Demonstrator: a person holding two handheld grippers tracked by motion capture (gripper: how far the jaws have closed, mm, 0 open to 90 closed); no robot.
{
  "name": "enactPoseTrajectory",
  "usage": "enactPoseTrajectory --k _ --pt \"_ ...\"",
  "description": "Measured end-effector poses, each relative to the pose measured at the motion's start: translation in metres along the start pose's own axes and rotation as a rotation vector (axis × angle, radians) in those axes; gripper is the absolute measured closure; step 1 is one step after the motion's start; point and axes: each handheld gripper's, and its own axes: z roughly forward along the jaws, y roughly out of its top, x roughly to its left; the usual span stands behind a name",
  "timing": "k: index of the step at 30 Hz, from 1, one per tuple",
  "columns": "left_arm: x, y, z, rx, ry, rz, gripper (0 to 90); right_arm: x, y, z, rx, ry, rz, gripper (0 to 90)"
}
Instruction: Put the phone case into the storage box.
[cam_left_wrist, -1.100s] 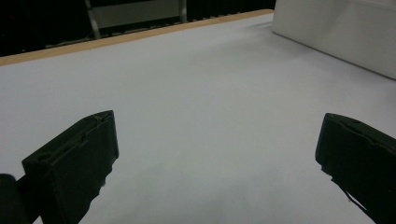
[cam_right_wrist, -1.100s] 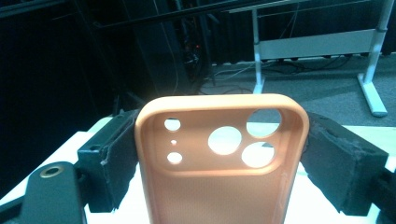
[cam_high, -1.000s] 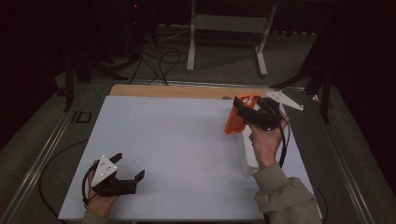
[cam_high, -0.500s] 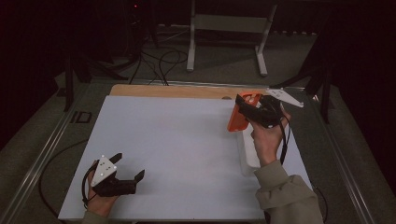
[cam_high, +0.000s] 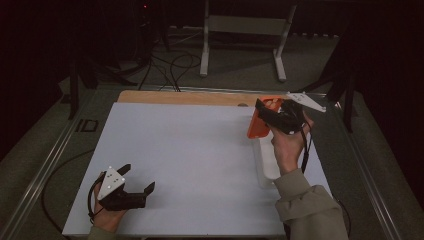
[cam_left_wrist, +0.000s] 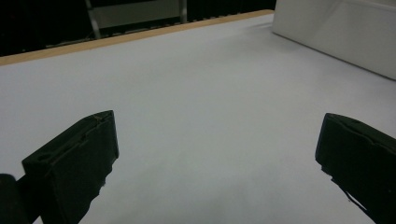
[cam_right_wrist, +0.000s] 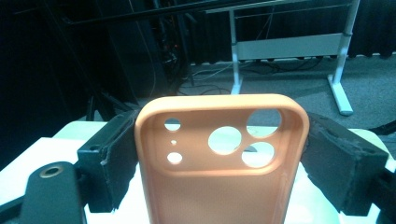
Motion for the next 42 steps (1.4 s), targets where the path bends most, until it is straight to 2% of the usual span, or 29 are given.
enactPoseTrajectory --k 20,30,42 --pt "0.0 0.0 -0.001 -0.006 0.001 -0.007 0.3 -0.011 0.003 0.008 -0.004 -0.041 0.005 16.5" --pt "0.001 0.0 -0.001 -0.007 0.001 -0.008 0.3 -0.017 0.005 0.014 -0.007 -0.072 -0.01 16.5" --pt "0.001 0.0 -0.001 -0.007 0.003 -0.009 0.3 -0.028 0.003 0.019 -0.009 -0.104 0.013 16.5"
